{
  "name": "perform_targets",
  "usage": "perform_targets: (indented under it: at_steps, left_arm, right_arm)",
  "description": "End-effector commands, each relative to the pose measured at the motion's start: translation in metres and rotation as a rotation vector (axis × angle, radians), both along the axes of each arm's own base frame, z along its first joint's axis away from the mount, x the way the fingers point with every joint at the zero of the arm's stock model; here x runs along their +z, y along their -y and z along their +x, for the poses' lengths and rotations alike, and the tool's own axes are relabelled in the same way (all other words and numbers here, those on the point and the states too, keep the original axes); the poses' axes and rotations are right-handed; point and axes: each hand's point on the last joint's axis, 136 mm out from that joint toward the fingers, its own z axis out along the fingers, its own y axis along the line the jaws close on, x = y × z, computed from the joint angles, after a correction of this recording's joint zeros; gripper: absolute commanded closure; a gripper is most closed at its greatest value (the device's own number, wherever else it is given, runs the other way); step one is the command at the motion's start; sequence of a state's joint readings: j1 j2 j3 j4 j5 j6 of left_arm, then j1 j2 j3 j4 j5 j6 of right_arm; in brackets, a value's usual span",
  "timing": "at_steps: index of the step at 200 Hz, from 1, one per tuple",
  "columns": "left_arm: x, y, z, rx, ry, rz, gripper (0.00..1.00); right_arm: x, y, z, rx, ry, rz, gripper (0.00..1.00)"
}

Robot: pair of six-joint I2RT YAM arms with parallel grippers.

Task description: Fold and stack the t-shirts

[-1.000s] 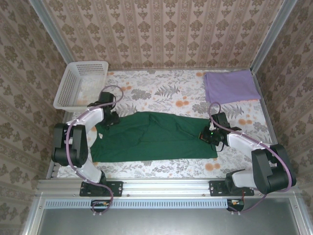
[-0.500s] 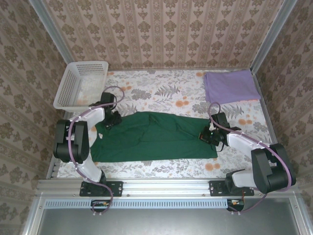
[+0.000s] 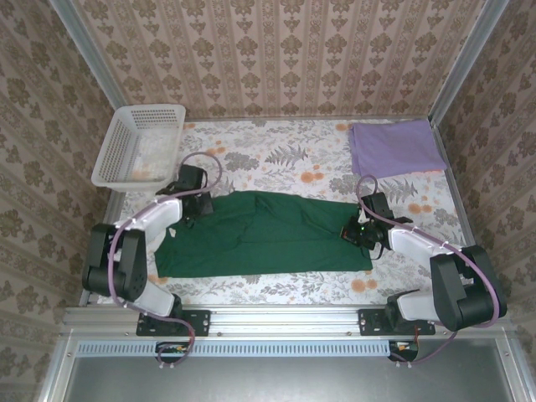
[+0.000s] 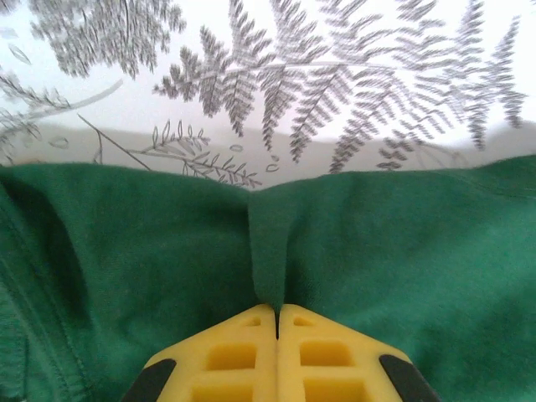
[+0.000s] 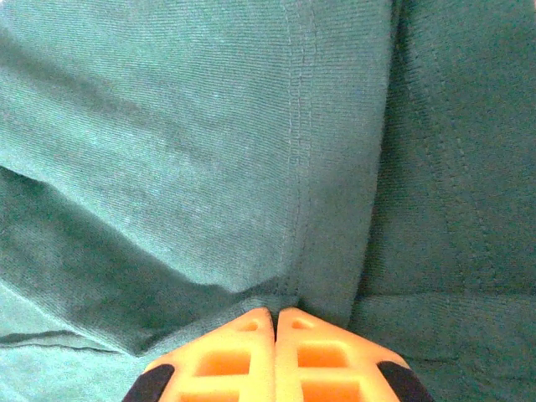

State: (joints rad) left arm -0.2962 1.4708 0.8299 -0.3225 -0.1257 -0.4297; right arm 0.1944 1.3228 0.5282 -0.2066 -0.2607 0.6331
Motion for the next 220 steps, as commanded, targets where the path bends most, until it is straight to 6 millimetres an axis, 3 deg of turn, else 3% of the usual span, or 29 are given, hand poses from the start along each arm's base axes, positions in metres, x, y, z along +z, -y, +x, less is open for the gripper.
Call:
perform_targets:
  at_steps: [1,27,39,66,79,87,114,141,157,178,195,220]
  left_arm:
    - [0.028,0.005,0.003,-0.048,0.176,0.065,1.00]
    - [0.047,0.019,-0.016,-0.130,0.322,0.087,1.00]
    - [0.058,0.038,-0.032,-0.215,0.401,0.089,1.00]
    - [0.067,0.053,-0.072,-0.331,0.471,0.063,1.00]
    - [0.062,0.054,-0.092,-0.364,0.457,0.041,0.89]
    - [0.063,0.049,-0.101,-0.345,0.453,0.031,0.75]
    - [0.070,0.009,-0.113,-0.162,0.449,0.060,0.41]
    - [0.087,-0.013,-0.111,-0.021,0.460,0.058,0.34]
    - [0.089,-0.010,-0.100,0.004,0.403,0.001,0.39]
    - [0.075,-0.018,-0.081,0.114,0.220,-0.093,0.42]
    - [0.060,-0.021,-0.060,0.173,0.105,-0.194,0.34]
    - [0.047,0.000,-0.031,0.160,0.027,-0.419,0.26]
  right_arm:
    - [0.001,0.001,0.001,-0.007,-0.008,-0.017,0.99]
    - [0.001,0.001,0.001,-0.008,-0.007,-0.019,0.99]
    - [0.001,0.001,0.002,-0.009,-0.007,-0.019,0.99]
    - [0.001,0.001,0.002,-0.006,-0.011,-0.024,0.99]
    - [0.001,0.001,0.002,-0.006,-0.012,-0.024,0.99]
    - [0.001,0.001,0.002,-0.006,-0.012,-0.027,0.99]
    - [0.000,0.001,0.002,-0.006,-0.016,-0.032,1.00]
    - [0.001,0.000,0.002,-0.003,-0.017,-0.036,1.00]
    - [0.000,0.000,0.002,-0.003,-0.019,-0.038,1.00]
    - [0.000,0.001,0.002,-0.004,-0.021,-0.042,1.00]
    - [0.000,0.000,0.002,-0.002,-0.021,-0.043,1.00]
    - [0.000,0.000,0.002,-0.001,-0.018,-0.044,1.00]
